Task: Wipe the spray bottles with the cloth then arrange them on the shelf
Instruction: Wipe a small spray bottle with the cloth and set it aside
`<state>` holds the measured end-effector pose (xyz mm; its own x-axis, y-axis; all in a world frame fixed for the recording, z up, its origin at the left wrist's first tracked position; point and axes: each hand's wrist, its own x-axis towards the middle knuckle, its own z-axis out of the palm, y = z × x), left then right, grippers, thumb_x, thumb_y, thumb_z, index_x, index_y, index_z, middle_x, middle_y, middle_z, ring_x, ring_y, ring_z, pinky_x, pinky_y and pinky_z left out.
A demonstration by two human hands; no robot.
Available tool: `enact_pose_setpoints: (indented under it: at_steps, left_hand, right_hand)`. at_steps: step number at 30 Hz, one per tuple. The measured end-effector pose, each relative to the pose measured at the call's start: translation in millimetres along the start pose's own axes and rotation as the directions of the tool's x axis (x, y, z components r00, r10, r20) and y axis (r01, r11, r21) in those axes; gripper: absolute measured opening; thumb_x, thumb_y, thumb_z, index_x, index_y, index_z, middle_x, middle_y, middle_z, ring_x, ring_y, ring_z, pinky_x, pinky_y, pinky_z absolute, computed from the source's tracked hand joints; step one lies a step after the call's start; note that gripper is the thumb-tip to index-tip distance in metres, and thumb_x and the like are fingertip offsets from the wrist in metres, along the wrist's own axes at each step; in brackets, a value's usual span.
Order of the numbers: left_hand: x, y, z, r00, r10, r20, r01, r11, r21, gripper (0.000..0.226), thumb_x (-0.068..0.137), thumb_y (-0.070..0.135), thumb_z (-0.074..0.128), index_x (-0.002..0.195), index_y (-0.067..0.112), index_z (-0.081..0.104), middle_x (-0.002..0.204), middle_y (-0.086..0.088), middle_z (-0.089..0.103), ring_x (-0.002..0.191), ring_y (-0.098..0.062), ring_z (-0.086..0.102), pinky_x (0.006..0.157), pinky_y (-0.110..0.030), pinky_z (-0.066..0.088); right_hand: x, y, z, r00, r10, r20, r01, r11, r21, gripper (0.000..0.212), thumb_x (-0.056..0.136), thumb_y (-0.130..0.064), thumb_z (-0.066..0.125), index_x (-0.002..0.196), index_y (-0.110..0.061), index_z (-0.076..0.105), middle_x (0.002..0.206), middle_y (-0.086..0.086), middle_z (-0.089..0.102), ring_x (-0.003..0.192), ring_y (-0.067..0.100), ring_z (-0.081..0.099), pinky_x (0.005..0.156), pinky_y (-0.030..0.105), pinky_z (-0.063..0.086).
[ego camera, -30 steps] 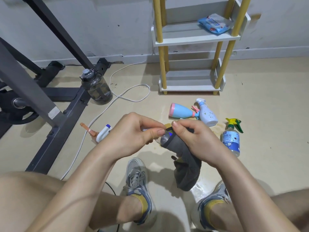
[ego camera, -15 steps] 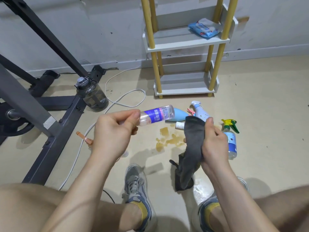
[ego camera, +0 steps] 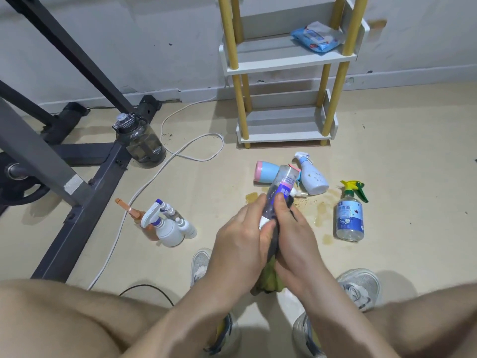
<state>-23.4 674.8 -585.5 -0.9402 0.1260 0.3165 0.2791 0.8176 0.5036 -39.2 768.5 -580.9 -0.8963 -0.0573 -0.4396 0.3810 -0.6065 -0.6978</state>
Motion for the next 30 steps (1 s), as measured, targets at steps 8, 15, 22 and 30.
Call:
enact_pose_setpoints:
  at_steps: [8,15,22,30]
  left_hand:
    - [27.9,-13.9,-51.6,0.992,-0.112,0.055,0.124,0.941,-0.316,0.038,0.087,0.051,0.065,0.124,0.050,0.053,0.104,0.016,0.054,0.091,0.003,0.055,0.078,-0.012,0.047]
    - [33.2,-18.3,-52.9,0.944,-0.330,0.024,0.330,0.938,-0.108,0.043,0.084,0.056,0.056,0.064,0.018,0.064,0.049,-0.003,0.047,0.055,-0.019,0.047,0.053,-0.028,0.034]
    - [47.0,-49.9,-68.0,0.748,-0.659,-0.076,0.641,0.748,-0.171,0.054,0.080,0.052,0.047,0.058,0.002,0.052,0.054,-0.018,0.045,0.057,-0.033,0.046,0.058,-0.036,0.041]
    - [48.3,-57.6,-77.2,0.715,-0.686,-0.134,0.648,0.723,-0.239,0.055,0.074,0.052,0.043,0.064,-0.001,0.056,0.056,-0.013,0.044,0.056,-0.029,0.043,0.057,-0.033,0.036]
  right_hand:
    - [13.8,-47.3,-35.1,0.834,0.313,0.455,-0.095,0.893,-0.440,0.038,0.083,-0.033,0.071,0.099,-0.001,0.061,0.079,0.016,0.065,0.052,0.021,0.055,0.052,0.029,0.045]
    - [0.6,-43.6,-16.4,0.834,0.275,0.477,0.311,0.480,-0.820,0.031,0.075,-0.007,0.077,0.096,0.002,0.057,0.072,0.006,0.055,0.060,0.017,0.050,0.059,0.031,0.044]
    - [-22.2,-1.1,12.0,0.780,-0.114,0.616,0.608,-0.096,-0.788,0.069,0.090,-0.039,0.063,0.149,-0.024,0.030,0.118,0.000,0.049,0.102,0.026,0.055,0.080,0.041,0.049]
    - [-10.5,-28.9,7.5,0.761,0.022,0.648,0.588,0.396,-0.705,0.063,0.101,-0.025,0.053,0.152,-0.043,0.021,0.148,-0.026,0.035,0.135,-0.011,0.032,0.110,0.009,0.023]
